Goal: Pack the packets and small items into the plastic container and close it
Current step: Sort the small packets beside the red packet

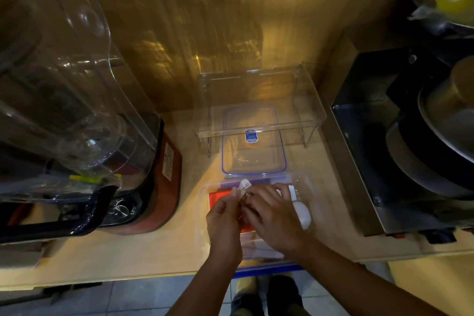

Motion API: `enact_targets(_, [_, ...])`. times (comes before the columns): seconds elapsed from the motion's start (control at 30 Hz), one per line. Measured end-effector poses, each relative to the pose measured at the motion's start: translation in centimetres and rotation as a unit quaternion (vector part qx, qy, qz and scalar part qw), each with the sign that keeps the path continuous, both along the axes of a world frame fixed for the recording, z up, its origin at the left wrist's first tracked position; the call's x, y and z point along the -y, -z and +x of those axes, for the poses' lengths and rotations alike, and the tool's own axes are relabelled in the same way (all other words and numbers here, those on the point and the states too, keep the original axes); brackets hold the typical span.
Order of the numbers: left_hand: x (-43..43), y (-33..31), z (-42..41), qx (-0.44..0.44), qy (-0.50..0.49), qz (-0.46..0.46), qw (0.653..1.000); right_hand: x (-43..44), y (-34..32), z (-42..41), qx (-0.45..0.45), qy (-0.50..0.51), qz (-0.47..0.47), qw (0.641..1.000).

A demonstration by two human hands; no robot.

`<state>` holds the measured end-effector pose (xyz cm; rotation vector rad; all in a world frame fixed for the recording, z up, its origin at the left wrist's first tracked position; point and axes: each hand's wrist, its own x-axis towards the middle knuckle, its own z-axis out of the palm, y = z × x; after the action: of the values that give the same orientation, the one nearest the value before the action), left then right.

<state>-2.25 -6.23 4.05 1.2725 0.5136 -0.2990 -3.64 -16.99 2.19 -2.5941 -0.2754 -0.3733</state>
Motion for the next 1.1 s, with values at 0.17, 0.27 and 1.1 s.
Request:
enact_targets(0.17, [0.1,0.2,0.0,0.007,0.010,0.049,0.999,0.6,-0.2,-0.1,-0.070,-0.010,0.069,0.995])
enact_targets(0.27, [-0.4,0.2,0.6,-0.003,0.010,0.075,0.997,2.1,-0.5,-0.2,-0.142,0.042,0.174,0.973])
enact_targets(1.1, [-1.9,1.4,0.5,0.012,0.128,0.109,0.986,5.6,3.5,-0.4,-0.312,-0.072,-0.263,0.910])
